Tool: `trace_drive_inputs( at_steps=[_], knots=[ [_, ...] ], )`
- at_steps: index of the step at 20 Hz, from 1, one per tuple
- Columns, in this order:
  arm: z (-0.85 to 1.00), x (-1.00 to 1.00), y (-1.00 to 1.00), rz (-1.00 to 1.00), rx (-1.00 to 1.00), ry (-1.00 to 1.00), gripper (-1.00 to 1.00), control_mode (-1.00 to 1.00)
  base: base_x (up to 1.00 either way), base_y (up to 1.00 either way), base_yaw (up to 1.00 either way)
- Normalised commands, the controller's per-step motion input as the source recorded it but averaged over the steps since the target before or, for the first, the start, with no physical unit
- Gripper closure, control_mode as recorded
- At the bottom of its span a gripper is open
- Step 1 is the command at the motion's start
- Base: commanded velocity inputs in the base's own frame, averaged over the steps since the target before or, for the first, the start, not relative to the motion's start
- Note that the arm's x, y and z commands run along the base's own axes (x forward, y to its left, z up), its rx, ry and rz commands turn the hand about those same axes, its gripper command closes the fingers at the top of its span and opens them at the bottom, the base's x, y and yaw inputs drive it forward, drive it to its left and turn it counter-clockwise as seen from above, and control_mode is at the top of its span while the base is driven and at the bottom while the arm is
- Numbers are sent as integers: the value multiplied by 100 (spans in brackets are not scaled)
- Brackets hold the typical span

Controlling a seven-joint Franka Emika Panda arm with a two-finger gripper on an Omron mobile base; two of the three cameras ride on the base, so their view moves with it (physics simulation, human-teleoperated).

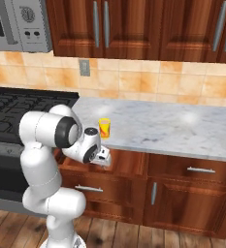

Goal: Pick up the straw from the right drawer and put it inside the smoothie cup.

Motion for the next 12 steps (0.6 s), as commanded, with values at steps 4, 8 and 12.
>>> trace_drive_inputs(
  at_steps=[4,8,12],
  knots=[
    [-26,1,0,0,-1,10,-100,-100,0,0,0],
    [-25,-26,-4,0,-2,22,-100,-100,0,0,0],
    [-24,-79,-8,0,-2,23,-100,-100,0,0,0]
  ],
)
